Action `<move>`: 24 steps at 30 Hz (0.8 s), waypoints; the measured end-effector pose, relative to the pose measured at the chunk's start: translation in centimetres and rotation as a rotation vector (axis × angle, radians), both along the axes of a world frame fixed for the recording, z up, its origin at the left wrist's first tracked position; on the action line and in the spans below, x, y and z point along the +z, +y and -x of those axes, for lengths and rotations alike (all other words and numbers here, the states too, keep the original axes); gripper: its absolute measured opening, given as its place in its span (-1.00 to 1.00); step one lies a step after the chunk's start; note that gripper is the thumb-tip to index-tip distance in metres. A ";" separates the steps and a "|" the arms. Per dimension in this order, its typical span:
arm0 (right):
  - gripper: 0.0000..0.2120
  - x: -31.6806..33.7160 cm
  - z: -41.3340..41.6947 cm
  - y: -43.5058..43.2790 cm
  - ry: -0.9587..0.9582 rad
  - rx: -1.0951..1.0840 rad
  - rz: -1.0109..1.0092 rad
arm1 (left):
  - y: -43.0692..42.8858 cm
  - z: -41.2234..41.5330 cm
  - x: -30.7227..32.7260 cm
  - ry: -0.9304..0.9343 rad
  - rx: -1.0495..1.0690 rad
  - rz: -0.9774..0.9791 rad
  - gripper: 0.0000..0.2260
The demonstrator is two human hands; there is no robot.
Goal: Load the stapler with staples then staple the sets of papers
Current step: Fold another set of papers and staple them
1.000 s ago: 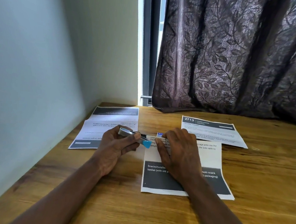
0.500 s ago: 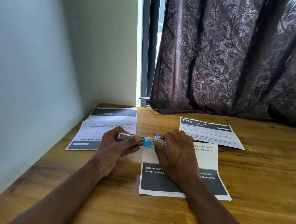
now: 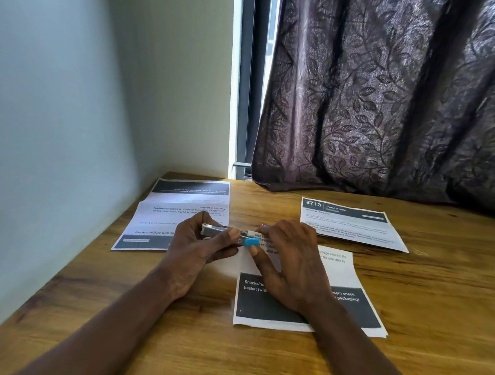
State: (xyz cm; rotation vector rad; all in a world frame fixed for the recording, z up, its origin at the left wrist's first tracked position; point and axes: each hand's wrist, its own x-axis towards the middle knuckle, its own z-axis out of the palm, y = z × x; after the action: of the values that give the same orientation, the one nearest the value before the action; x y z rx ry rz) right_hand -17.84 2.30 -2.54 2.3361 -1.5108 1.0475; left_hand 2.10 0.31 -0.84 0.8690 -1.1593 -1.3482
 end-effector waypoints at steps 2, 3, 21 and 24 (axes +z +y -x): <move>-0.60 0.0 0.1 -0.2 -0.021 0.031 -0.015 | 0.0 -0.1 -0.1 -0.014 -0.002 0.004 -0.71; -0.62 -0.1 0.2 -0.2 -0.027 0.043 -0.027 | 0.0 -0.1 -0.1 -0.023 -0.005 0.010 -0.72; -0.60 0.0 0.2 0.0 -0.112 0.053 -0.087 | -0.3 0.0 0.5 -0.104 0.387 0.277 -0.70; -0.66 0.0 0.0 -0.1 -0.095 0.005 -0.058 | -0.5 -0.8 0.4 -0.428 0.584 0.477 -0.70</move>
State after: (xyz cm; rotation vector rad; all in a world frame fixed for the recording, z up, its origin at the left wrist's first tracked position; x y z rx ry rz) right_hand -17.83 2.23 -2.56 2.3604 -1.5904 1.1463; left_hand 2.91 -0.17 -0.40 1.0547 -1.3346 -0.3924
